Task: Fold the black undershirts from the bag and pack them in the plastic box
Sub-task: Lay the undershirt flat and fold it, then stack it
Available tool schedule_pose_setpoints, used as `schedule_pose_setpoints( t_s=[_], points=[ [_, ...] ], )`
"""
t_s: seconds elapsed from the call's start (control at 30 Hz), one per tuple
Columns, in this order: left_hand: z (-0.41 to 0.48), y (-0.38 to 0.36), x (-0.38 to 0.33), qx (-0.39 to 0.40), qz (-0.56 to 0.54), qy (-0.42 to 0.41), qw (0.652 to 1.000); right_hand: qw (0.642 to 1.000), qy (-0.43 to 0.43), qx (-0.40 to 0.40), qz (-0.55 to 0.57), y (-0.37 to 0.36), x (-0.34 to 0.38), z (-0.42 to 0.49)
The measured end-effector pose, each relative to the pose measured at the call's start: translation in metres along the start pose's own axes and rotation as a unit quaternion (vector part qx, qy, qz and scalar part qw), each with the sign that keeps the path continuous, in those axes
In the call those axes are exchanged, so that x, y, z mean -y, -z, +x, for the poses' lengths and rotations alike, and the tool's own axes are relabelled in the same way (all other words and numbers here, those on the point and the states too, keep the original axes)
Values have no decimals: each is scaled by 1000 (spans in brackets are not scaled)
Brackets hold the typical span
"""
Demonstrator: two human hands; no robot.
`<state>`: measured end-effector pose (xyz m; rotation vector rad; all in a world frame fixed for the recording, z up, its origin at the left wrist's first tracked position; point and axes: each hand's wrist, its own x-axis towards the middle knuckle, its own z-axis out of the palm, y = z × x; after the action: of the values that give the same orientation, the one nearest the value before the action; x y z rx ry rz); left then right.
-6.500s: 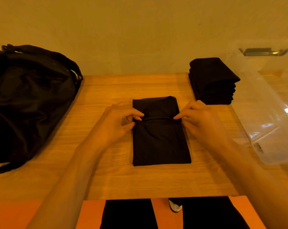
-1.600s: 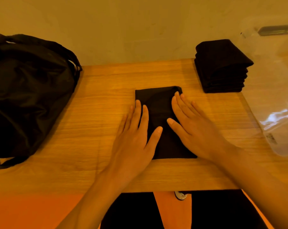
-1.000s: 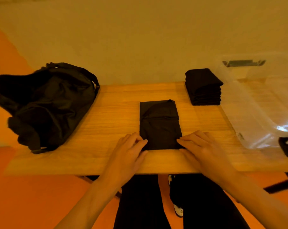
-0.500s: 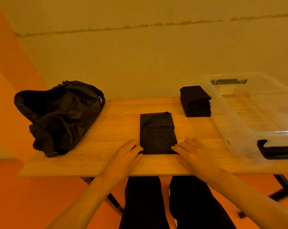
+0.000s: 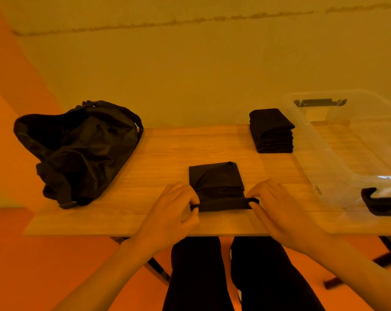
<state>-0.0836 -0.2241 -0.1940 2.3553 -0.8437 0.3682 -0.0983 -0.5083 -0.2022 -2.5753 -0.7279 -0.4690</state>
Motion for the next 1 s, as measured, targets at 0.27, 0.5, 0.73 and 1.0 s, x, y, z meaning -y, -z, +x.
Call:
schedule_pose_setpoints(
  t_s=[0.27,0.5,0.73,1.0],
  points=[
    [40,3,4,-90,-191,171,963,958,-160,-48,234,-5,-5,46],
    [75,-18,37,-114,-248,247,930,951,-210,-78,214,-31,-20,89],
    [84,-35,50,-104,-119,274,949,963,-204,-77,156,-52,-35,101],
    [85,-37,56,-79,-74,311,944,947,-239,-68,202,-55,-41,102]
  ],
)
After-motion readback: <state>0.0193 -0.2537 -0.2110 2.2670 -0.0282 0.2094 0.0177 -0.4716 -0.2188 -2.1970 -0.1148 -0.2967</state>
